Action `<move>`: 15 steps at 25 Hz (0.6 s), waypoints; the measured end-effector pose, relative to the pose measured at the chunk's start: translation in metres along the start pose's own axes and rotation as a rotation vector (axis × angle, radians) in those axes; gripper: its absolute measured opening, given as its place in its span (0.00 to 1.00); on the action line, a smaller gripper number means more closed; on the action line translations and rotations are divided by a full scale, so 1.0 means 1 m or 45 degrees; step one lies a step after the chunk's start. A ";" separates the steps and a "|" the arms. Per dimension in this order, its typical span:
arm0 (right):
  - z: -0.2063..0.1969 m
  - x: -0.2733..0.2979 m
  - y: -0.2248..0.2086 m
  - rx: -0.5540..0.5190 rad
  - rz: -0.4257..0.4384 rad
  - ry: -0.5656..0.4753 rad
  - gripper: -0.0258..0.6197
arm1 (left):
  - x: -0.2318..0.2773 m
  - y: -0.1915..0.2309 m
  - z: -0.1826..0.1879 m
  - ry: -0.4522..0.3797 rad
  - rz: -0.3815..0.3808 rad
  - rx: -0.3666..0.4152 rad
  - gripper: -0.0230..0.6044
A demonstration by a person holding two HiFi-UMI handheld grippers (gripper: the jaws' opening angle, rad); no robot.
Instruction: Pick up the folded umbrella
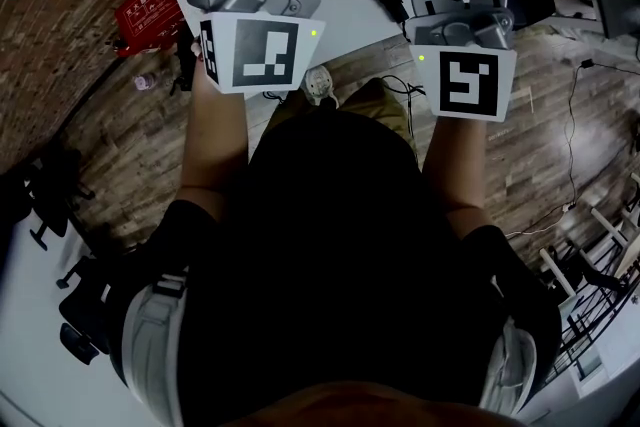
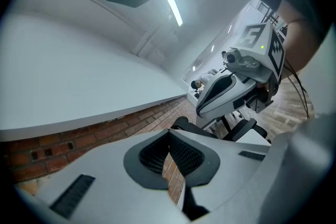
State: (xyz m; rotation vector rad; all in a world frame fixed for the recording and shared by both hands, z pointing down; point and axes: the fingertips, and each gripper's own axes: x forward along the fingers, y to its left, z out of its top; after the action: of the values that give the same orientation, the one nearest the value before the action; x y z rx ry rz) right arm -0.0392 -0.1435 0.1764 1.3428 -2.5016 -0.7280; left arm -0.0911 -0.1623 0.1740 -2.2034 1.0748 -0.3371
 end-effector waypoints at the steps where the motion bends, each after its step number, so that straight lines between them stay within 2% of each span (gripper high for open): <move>1: -0.001 0.000 0.000 0.000 -0.003 0.002 0.09 | 0.001 0.000 -0.001 -0.002 -0.002 -0.001 0.05; 11: -0.015 0.009 0.000 -0.003 -0.002 0.049 0.09 | 0.013 0.000 -0.017 0.000 -0.024 -0.040 0.05; 15: -0.018 0.013 0.000 0.002 0.009 0.042 0.09 | 0.014 -0.010 -0.033 0.030 -0.058 -0.001 0.06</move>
State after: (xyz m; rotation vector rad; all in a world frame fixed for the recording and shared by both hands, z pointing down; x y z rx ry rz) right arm -0.0391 -0.1596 0.1915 1.3352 -2.4806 -0.6964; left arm -0.0920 -0.1834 0.2045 -2.2324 1.0389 -0.3835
